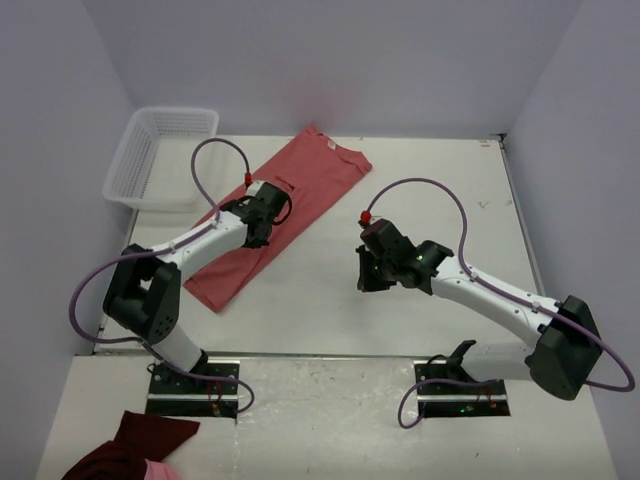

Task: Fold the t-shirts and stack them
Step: Rotate the tshirt 90 degrees

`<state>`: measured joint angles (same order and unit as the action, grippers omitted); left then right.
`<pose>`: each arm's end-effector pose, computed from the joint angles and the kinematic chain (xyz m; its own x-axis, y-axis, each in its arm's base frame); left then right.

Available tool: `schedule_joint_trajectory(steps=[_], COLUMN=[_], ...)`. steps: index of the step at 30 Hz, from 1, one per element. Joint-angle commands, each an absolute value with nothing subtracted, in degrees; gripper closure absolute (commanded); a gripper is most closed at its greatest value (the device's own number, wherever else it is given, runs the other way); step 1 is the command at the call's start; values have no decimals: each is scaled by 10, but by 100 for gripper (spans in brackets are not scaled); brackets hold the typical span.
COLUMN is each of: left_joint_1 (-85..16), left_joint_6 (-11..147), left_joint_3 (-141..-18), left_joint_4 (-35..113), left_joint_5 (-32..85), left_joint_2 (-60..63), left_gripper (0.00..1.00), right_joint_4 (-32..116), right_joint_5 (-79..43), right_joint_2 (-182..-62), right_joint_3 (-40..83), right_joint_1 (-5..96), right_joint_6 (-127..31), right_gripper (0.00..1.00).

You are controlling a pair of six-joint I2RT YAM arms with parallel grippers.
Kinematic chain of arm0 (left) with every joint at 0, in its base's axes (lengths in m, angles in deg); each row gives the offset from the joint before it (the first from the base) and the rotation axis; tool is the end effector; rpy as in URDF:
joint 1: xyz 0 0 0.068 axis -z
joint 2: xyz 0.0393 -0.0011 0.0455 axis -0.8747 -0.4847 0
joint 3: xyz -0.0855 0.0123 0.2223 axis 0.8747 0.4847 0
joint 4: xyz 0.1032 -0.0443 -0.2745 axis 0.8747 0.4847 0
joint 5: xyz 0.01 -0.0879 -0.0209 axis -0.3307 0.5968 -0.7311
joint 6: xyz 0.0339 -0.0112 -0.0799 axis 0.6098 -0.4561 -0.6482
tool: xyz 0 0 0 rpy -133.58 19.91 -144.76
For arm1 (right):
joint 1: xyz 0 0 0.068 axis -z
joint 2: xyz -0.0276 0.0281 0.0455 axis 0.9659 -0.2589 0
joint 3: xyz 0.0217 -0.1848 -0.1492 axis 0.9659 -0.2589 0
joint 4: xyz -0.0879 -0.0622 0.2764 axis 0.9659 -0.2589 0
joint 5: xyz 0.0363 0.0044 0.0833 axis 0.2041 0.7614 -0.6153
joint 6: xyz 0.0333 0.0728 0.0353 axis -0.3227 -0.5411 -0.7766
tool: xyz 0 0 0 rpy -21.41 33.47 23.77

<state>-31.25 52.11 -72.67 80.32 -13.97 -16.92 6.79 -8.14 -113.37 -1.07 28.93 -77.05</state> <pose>0.3372 -0.1453 0.1311 -0.8244 0.0200 -0.5656 -0.1552 0.9531 0.2598 0.2259 0.2310 0.1673 -0.8783 -0.0701 -0.4729 -0.2400 0.9201 0.3094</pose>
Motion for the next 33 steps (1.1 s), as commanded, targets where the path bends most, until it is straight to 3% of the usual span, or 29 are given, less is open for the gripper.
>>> schedule_joint_trajectory(steps=[1,18,25,33], left_joint_1=[-309,-256,-200,-136], left_joint_6=[498,472,471,461], left_joint_3=[-708,-669,-706,-834], left_joint_4=[782,704,615,564], left_joint_5=[-150,-85,139,286], left_joint_2=[-114,-329,-401,-447], left_gripper=[100,100,100,100], right_joint_4=[91,47,22,-21], right_joint_5=[-88,-46,-17,49], right_joint_2=[-1121,-1045,-1024,-1017], right_joint_3=[-11,-20,-5,11], right_joint_1=[286,286,286,287], right_joint_6=[-766,-780,-799,-823], right_gripper=[100,100,100,100])
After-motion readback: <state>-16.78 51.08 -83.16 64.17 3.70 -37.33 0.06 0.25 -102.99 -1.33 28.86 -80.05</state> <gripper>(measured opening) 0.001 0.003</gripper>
